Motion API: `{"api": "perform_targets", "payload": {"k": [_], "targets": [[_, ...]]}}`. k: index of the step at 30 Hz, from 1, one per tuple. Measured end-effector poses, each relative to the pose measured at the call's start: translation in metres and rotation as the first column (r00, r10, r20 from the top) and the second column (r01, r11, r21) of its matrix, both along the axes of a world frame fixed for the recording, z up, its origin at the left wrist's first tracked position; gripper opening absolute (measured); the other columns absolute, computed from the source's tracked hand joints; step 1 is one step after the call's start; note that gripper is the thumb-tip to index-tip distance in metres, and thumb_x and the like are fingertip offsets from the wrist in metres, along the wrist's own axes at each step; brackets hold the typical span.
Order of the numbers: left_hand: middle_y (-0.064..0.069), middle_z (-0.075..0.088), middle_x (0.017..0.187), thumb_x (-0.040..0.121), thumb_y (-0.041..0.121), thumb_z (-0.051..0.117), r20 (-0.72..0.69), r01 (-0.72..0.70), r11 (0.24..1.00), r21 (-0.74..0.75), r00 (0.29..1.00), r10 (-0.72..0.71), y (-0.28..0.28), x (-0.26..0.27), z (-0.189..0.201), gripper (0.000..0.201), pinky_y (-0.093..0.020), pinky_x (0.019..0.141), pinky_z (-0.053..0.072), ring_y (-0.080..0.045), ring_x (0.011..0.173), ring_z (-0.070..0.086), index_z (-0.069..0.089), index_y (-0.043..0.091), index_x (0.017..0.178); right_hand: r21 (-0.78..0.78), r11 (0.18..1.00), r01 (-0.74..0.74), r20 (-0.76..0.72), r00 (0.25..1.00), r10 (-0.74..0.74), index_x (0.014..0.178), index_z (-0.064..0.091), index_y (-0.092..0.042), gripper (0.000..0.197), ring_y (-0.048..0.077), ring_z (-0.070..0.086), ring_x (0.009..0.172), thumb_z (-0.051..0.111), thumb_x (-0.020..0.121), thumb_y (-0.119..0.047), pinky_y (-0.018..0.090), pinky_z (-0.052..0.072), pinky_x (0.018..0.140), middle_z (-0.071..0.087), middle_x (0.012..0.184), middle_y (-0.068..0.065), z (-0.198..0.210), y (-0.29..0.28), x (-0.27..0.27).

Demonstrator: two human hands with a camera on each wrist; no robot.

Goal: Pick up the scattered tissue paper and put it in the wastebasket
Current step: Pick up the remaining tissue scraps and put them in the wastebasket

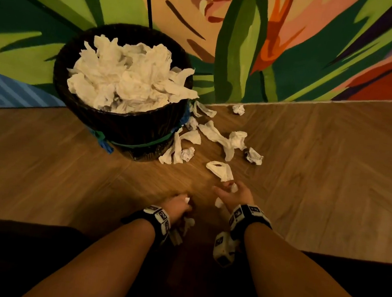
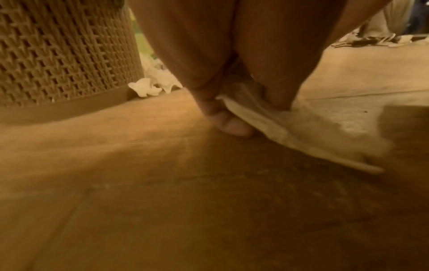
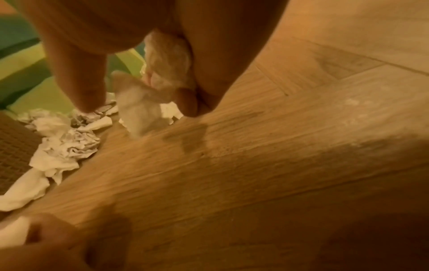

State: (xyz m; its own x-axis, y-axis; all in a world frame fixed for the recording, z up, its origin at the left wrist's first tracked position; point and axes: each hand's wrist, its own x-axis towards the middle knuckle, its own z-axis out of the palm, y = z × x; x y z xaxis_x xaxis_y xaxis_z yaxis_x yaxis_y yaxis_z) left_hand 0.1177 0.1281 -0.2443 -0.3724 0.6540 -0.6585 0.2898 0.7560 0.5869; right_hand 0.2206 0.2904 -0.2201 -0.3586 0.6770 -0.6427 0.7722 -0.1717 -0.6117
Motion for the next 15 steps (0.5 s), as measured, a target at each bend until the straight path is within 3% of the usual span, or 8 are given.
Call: {"api": "perform_targets", "payload": {"k": [3, 5, 6, 9, 12, 15], "targets": [[-0.017, 0.057, 0.122, 0.095, 0.014, 0.056, -0.003, 0.046, 0.999, -0.009, 0.999, -0.046, -0.006, -0.005, 0.006, 0.018, -0.026, 0.084, 0.044, -0.032, 0.11, 0.057, 0.06, 0.008, 0.112, -0.034, 0.999, 0.013, 0.011, 1.0, -0.013, 0.085, 0.059, -0.028, 0.027, 0.016, 0.065, 0.065, 0.07, 0.079, -0.004, 0.029, 0.057, 0.056, 0.066, 0.094, 0.003, 0.0, -0.002, 0.001], [-0.003, 0.062, 0.105, 0.09, 0.012, 0.059, -0.055, 0.038, 0.999, -0.002, 0.998, -0.038, -0.01, -0.011, 0.014, 0.005, -0.02, 0.076, 0.039, -0.025, 0.104, 0.059, 0.057, 0.015, 0.087, -0.041, 0.999, 0.03, 0.02, 0.999, -0.029, 0.085, 0.06, -0.029, 0.027, 0.023, 0.069, 0.069, 0.066, 0.084, -0.002, 0.035, 0.061, 0.066, 0.068, 0.094, 0.007, 0.001, -0.004, 0.003], [0.006, 0.062, 0.098, 0.088, 0.008, 0.059, -0.098, 0.042, 0.999, 0.021, 0.994, -0.04, -0.01, -0.013, 0.02, 0.013, -0.018, 0.076, 0.041, -0.02, 0.101, 0.06, 0.053, 0.016, 0.079, -0.018, 1.0, 0.009, 0.012, 1.0, -0.008, 0.084, 0.06, -0.027, 0.025, 0.026, 0.07, 0.074, 0.066, 0.084, -0.003, 0.038, 0.062, 0.071, 0.069, 0.093, 0.008, 0.001, -0.004, 0.002], [0.014, 0.062, 0.107, 0.086, 0.004, 0.059, -0.17, -0.073, 0.983, 0.167, 0.98, 0.101, -0.005, -0.024, 0.041, 0.023, -0.028, 0.087, 0.053, -0.013, 0.104, 0.06, 0.056, 0.023, 0.074, -0.084, 0.993, 0.086, -0.064, 0.994, -0.091, 0.077, 0.066, -0.018, 0.025, 0.028, 0.067, 0.07, 0.058, 0.088, 0.003, 0.042, 0.061, 0.07, 0.067, 0.084, 0.01, 0.006, -0.003, -0.005], [0.009, 0.063, 0.119, 0.09, 0.015, 0.06, -0.18, -0.096, 0.944, 0.315, 0.971, 0.159, 0.012, -0.039, 0.083, 0.023, -0.029, 0.09, 0.047, -0.004, 0.103, 0.056, 0.064, 0.033, 0.076, -0.044, 0.994, 0.102, -0.131, 0.986, -0.107, 0.09, 0.07, -0.018, 0.01, 0.018, 0.062, 0.059, 0.06, 0.092, -0.018, 0.029, 0.052, 0.053, 0.068, 0.077, 0.006, 0.026, -0.001, -0.023], [0.009, 0.061, 0.104, 0.09, 0.018, 0.06, -0.224, 0.036, 0.855, 0.518, 0.97, 0.095, 0.036, -0.048, 0.139, 0.018, -0.033, 0.094, 0.047, 0.0, 0.091, 0.053, 0.066, 0.033, 0.081, 0.018, 0.983, 0.18, -0.248, 0.954, -0.17, 0.101, 0.065, -0.019, 0.023, 0.02, 0.06, 0.068, 0.061, 0.092, -0.04, 0.029, 0.048, 0.058, 0.066, 0.086, 0.004, 0.058, 0.006, -0.045]]}}
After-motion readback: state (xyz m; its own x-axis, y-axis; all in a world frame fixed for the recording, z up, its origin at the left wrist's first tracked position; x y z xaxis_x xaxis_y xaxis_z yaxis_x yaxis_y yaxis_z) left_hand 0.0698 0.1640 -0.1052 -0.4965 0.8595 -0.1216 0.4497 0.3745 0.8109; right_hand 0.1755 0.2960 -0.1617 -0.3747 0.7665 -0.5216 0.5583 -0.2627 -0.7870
